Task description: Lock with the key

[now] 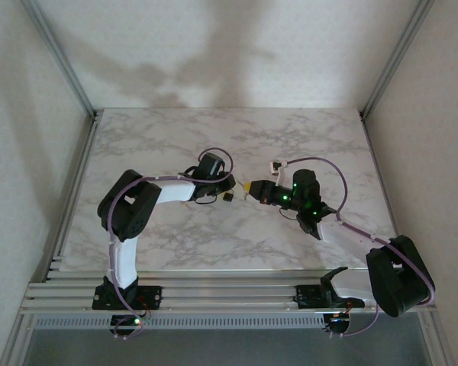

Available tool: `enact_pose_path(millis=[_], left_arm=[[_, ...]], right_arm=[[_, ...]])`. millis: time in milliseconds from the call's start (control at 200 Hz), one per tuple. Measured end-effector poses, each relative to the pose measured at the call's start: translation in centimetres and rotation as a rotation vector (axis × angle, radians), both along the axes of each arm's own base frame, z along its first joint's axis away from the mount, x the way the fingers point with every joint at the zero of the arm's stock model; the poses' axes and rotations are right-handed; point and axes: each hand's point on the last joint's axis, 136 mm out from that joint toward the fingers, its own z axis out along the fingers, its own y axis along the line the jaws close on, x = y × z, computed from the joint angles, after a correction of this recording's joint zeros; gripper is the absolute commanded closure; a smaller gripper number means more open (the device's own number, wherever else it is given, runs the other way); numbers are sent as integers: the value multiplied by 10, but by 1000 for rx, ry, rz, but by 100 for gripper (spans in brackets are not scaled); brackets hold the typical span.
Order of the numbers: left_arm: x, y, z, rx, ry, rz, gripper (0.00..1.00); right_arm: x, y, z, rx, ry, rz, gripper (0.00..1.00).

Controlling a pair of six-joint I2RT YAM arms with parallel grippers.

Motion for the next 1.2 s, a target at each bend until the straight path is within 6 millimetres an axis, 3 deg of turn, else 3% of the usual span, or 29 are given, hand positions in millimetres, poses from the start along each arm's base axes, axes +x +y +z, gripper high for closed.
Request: enact_pose_path(millis=[395,886,1201], left_arm=[[-17,19,0,-28,9,54,65],[-42,-2,13,-113,17,38,64],[-48,3,20,-123,11,50,64]], right_arm=[[4,-5,-9,-30,29,-42,100],[4,-6,-14,-43,48,-48,100],[6,-10,-24,-73,76,-75,100]])
